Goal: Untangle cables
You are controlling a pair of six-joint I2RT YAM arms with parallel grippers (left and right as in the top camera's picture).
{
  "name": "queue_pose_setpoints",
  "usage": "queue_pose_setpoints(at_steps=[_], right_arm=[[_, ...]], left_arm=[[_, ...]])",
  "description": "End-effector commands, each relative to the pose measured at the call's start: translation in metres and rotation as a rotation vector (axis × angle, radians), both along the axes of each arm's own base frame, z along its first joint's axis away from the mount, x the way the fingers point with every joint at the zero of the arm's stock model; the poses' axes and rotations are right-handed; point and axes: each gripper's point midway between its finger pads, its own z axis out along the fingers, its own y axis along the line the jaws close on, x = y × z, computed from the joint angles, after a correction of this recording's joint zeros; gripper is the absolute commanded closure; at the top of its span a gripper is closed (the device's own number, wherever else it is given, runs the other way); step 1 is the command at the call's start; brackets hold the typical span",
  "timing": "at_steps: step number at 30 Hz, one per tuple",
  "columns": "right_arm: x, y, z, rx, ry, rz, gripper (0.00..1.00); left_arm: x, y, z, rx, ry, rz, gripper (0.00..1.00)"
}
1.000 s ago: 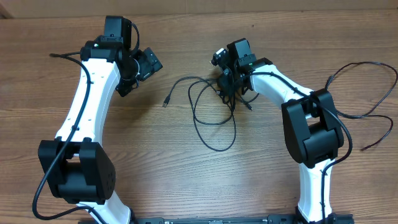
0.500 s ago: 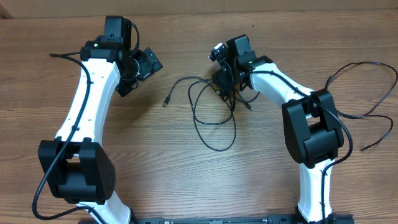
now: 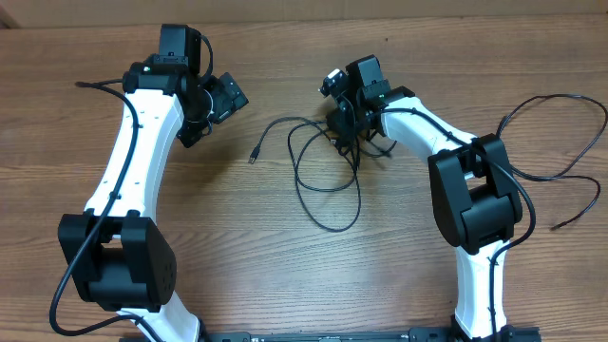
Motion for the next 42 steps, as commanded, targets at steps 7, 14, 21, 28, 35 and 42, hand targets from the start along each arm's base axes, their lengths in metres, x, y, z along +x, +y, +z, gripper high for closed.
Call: queue_pose_setpoints(at_steps=[7, 14, 21, 28, 35, 42], right_arm=[[0.000, -0.001, -0.005, -0.002, 0.023, -0.002, 0.43], [0.004, 0.000, -0.014, 0.001, 0.014, -0.002, 0.49], [-0.004, -0.003, -0.027, -0.015, 0.059, -0.002, 0.60], [0.001, -0.001, -0.019, -0.009, 0.040, -0.004, 0.94], [0.015, 0.004, 0.036, 0.029, -0.060, -0.004, 0.96], [0.017, 0.004, 0.129, 0.115, -0.195, -0.052, 0.96]], left_arm=[[-0.001, -0.003, 0.000, 0.002, -0.002, -0.022, 0.00], [-0.001, -0.003, 0.000, 0.002, -0.002, -0.022, 0.00], [-0.001, -0.003, 0.000, 0.002, -0.002, -0.022, 0.01], [-0.001, -0.003, 0.000, 0.002, -0.002, -0.022, 0.00], [-0.001, -0.003, 0.000, 0.002, -0.002, -0.022, 0.00], [-0.001, -0.003, 0.000, 0.002, -0.002, -0.022, 0.00]])
